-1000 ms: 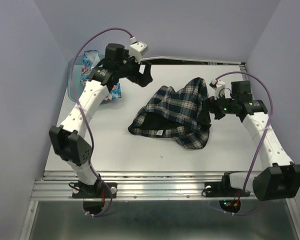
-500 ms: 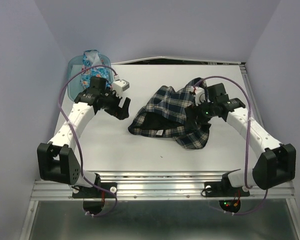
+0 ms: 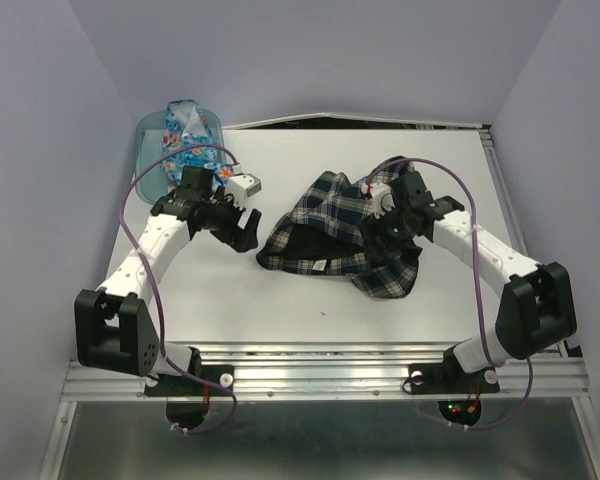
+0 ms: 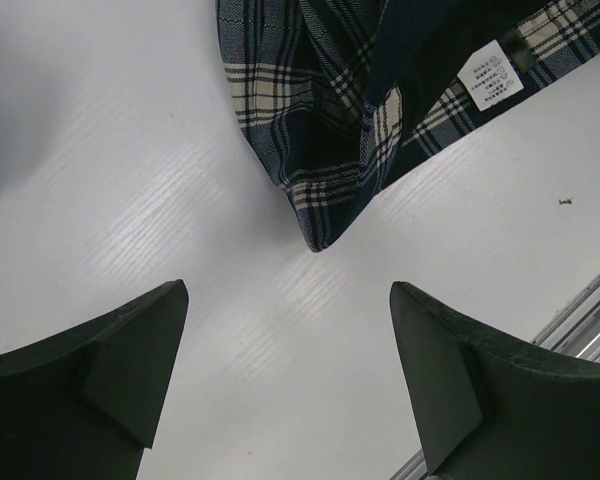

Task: Fold and stack the skirts
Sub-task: Flatten the skirt out

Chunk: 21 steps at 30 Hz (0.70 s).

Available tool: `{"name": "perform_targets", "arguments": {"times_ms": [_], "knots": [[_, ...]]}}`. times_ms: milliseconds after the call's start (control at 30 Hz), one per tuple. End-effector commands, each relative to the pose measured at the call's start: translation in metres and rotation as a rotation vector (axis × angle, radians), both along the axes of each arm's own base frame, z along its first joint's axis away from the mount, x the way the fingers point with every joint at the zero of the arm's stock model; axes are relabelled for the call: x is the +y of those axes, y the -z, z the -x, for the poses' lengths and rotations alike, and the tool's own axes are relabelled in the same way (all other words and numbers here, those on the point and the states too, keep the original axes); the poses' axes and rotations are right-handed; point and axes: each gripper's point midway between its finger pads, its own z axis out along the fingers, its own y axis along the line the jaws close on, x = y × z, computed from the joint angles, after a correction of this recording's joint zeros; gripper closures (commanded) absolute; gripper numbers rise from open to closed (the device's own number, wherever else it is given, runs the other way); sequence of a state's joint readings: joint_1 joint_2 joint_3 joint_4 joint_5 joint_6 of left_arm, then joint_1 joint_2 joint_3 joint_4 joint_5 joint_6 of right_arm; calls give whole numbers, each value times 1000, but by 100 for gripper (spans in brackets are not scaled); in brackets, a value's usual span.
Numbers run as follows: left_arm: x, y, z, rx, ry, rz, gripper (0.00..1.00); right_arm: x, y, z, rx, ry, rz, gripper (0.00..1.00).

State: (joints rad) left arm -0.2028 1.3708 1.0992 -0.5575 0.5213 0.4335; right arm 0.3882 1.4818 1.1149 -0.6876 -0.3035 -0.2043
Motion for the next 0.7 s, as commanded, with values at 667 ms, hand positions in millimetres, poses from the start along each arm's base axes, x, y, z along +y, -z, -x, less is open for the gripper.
{"name": "perform_targets", "arguments": {"times_ms": [667], "knots": [[-3, 40, -2, -93, 83, -8, 11, -52, 5, -8, 167, 331, -140, 28]]}}
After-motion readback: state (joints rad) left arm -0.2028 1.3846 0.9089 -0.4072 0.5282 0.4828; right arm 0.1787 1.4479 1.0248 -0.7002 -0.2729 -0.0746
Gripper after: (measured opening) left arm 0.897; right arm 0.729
